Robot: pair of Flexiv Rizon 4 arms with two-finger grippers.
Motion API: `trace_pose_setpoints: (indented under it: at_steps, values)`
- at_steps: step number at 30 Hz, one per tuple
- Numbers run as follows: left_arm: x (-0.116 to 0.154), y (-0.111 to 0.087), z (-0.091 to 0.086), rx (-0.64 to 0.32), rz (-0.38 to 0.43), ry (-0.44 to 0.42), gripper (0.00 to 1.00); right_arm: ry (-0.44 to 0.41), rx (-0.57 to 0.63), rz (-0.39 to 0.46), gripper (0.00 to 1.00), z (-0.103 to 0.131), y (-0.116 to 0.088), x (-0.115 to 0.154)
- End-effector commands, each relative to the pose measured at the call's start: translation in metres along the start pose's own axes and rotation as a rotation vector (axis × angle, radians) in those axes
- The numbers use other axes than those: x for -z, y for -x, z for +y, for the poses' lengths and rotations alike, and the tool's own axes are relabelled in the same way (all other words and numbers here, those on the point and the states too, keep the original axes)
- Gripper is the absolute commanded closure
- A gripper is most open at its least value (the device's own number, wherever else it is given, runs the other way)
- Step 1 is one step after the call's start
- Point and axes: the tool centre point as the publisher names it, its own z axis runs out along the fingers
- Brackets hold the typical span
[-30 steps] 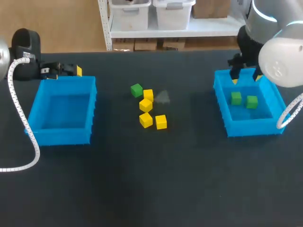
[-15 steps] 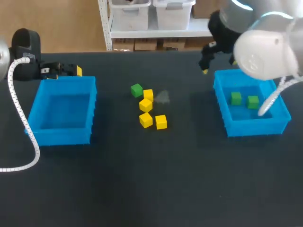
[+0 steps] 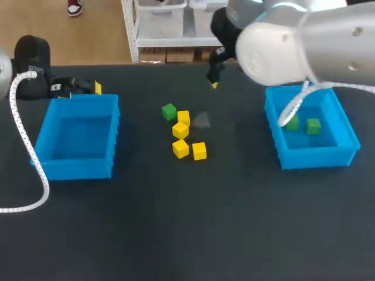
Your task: Put the green cubes in the right bin and the yellow cubes in the left bin.
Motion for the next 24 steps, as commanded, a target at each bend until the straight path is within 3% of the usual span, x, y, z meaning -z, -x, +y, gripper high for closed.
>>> trace_pose_setpoints:
  at_steps: [1, 13, 24]
  values:
    - [0.0, -0.001, 0.002, -0.002, -0.005, -0.009, 0.0, 0.011, 0.03, 0.097, 0.0, 0.01, 0.021, -0.014]
    - [0.0, -0.001, 0.002, -0.002, -0.005, -0.009, 0.0, 0.056, 0.166, 0.155, 0.0, 0.055, 0.04, -0.038]
    - [0.0, -0.001, 0.002, -0.002, -0.005, -0.009, 0.0, 0.089, 0.206, 0.206, 0.0, 0.077, 0.049, -0.066]
